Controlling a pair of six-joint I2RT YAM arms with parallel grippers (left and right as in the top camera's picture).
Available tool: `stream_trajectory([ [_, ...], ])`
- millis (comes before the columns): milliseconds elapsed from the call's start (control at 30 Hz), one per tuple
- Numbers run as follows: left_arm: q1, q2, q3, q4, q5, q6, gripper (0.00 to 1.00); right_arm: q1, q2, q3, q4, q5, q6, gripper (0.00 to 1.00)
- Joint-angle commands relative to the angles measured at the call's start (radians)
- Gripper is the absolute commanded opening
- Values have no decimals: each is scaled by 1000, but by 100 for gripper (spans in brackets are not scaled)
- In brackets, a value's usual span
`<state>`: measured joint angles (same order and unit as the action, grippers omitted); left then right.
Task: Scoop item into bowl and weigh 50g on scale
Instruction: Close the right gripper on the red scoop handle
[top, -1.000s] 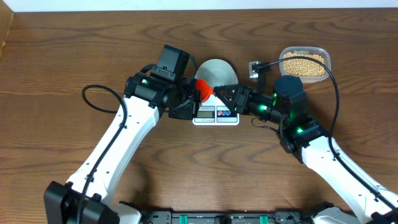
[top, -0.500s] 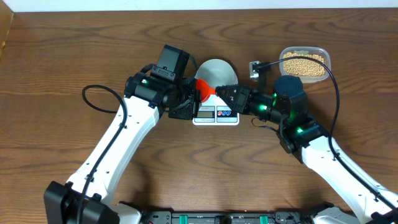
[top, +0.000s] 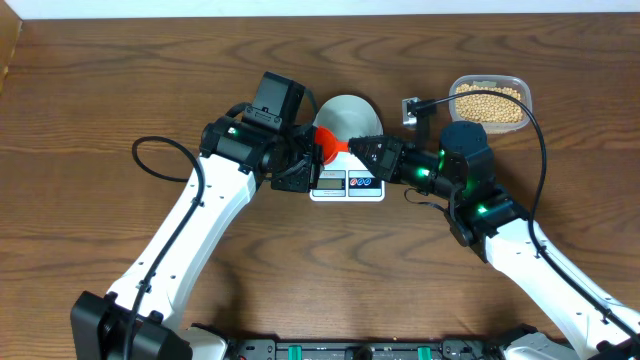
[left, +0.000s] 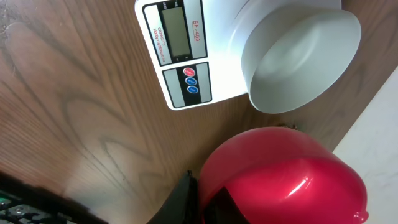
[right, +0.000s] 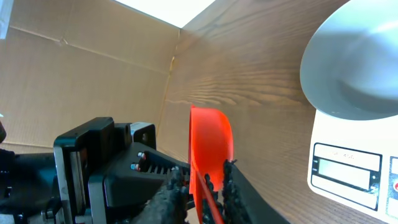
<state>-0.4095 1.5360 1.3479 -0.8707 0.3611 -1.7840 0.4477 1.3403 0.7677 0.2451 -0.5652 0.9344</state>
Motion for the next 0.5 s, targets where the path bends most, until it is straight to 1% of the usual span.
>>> stream_trajectory([
  [0,-1,-11,-7,-2,-6,-10,8,6,6,17,2,10,-7,17],
  [233,-3,-11,-7,-3,-6,-10,7,6,6,17,2,14,-7,14],
  [467,-2,-11,-7,-3,-6,-10,8,6,6,17,1,18,-7,16],
])
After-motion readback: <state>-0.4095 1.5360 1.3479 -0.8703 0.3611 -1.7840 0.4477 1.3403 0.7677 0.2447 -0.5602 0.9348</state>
